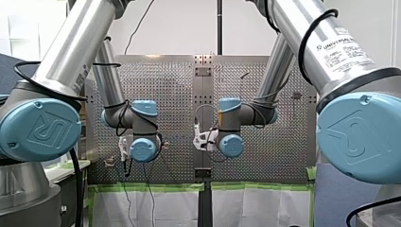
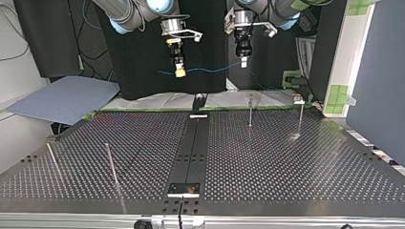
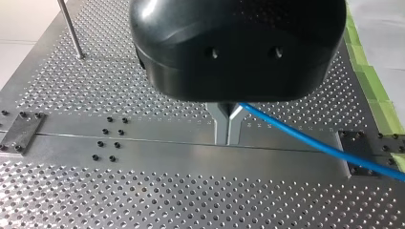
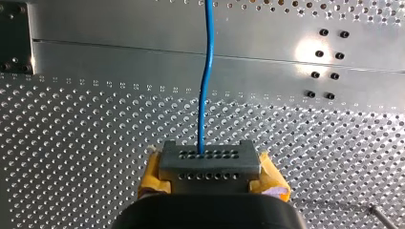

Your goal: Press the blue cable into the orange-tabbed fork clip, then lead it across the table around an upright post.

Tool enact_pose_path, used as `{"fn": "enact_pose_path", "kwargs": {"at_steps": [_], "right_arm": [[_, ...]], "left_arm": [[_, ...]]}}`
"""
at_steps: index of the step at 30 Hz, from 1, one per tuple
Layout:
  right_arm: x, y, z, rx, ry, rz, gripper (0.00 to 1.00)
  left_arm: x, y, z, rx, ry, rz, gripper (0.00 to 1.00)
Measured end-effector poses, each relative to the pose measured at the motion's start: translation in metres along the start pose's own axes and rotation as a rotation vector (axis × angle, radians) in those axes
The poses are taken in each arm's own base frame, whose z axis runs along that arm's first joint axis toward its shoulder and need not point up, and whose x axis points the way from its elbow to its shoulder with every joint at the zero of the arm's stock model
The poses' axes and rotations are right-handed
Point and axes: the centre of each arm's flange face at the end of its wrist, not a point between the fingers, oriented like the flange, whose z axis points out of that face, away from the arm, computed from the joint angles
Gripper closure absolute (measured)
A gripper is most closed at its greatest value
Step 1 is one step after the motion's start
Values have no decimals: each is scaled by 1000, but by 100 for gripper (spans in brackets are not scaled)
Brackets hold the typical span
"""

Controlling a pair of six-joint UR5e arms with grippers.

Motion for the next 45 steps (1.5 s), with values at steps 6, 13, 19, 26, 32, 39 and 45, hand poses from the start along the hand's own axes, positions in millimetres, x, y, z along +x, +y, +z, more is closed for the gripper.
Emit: {"fn": "enact_pose_path", "kwargs": {"at_steps": [6, 13, 19, 26, 32, 39, 45], "right_arm": [[0, 0, 0, 0, 0, 0, 100], [0, 0, 0, 0, 0, 0, 100], [0, 0, 0, 0, 0, -1, 100], [-20, -21, -12, 34, -62, -30, 100], [-48, -28, -22, 53, -119, -49, 100], [-70, -29, -29, 58, -159, -61, 100], [-72, -29, -29, 58, -164, -63, 100]], "left_arm": [[0, 0, 0, 0, 0, 0, 100], [0, 0, 0, 0, 0, 0, 100], [0, 0, 0, 2, 0, 0, 100], [0, -1, 0, 3, 0, 0, 100], [0, -1, 0, 3, 0, 0, 100], [0, -1, 0, 3, 0, 0, 100], [5, 1, 6, 3, 15, 16, 100]]}}
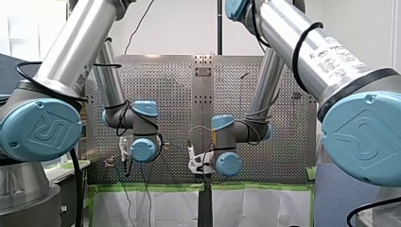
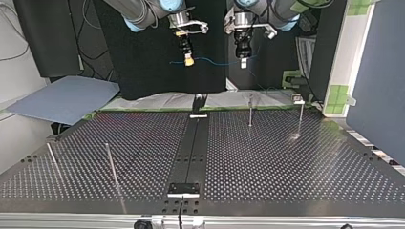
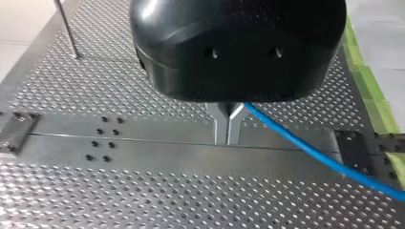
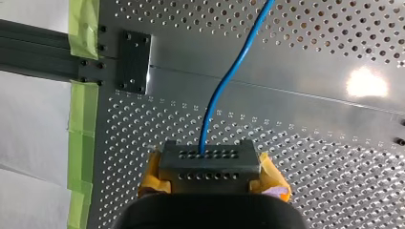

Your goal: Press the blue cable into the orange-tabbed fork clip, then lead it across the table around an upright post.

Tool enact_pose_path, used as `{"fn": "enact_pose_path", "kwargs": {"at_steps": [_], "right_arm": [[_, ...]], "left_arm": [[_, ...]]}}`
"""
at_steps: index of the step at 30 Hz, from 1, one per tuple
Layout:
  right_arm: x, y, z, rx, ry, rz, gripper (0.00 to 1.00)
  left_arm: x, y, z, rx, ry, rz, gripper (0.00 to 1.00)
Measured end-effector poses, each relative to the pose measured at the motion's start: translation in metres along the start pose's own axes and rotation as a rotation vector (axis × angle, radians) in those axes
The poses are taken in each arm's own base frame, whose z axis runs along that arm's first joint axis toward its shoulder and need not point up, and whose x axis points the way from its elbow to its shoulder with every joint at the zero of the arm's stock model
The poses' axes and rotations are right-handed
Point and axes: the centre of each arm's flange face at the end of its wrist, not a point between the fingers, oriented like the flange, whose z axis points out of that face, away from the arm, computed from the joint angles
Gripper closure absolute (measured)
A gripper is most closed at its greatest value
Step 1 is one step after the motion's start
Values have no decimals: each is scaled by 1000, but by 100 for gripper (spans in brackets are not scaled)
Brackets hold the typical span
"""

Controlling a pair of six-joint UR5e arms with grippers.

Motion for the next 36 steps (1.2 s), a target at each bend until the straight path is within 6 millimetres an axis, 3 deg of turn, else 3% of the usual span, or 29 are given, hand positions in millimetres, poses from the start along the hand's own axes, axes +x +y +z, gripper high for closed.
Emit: {"fn": "enact_pose_path", "kwargs": {"at_steps": [15, 25, 29, 33, 36], "right_arm": [[0, 0, 0, 0, 0, 0, 100], [-2, 2, 3, -9, -6, 4, 100], [-7, 15, 16, -60, -29, 30, 100], [5, 32, 34, -123, -13, 69, 100], [12, 38, 48, -138, 10, 100, 100]], "left_arm": [[47, 35, 21, -8, 154, 73, 100], [50, 44, 35, 2, 158, 67, 100], [53, 46, 52, -4, 135, 39, 100], [43, 48, 74, -23, 72, -18, 100], [36, 50, 79, -32, 38, -56, 100]]}}
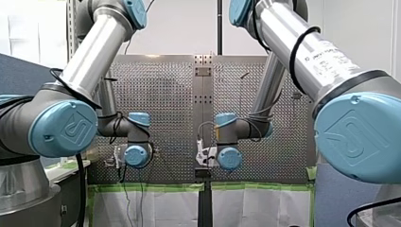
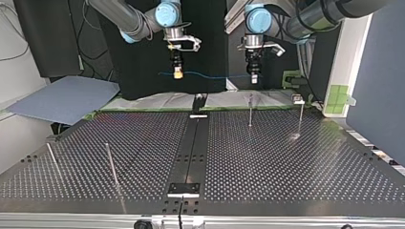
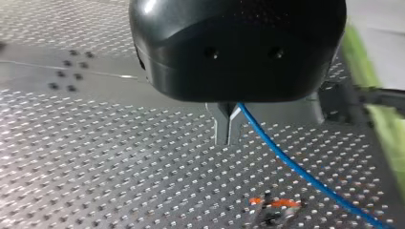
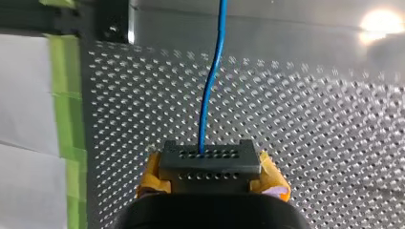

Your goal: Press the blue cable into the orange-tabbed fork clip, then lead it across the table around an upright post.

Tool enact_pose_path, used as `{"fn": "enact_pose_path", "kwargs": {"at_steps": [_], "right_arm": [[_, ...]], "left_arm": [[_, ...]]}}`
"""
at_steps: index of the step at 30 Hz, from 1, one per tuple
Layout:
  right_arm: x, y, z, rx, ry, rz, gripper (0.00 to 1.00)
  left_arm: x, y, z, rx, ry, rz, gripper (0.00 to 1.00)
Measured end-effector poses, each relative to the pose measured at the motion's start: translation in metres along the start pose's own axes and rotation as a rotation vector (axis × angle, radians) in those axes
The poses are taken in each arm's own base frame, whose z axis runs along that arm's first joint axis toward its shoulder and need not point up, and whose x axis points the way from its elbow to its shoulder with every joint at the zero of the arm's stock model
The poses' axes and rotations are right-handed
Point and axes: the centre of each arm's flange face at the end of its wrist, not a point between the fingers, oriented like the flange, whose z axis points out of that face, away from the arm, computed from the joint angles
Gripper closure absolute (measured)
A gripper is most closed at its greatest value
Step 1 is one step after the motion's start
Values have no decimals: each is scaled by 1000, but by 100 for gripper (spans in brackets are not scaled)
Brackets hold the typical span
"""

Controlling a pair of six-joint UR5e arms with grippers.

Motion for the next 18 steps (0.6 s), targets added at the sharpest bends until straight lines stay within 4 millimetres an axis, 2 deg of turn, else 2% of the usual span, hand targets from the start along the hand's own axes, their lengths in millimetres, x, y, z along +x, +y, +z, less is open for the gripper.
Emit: {"fn": "enact_pose_path", "kwargs": {"at_steps": [5, 18], "right_arm": [[-5, -4, 15, 30, 29, 42, 100], [-41, -19, 43, 106, 37, 60, 100]], "left_arm": [[7, 6, -2, -6, -7, -48, 100], [36, 20, 23, -23, -50, -181, 100]]}}
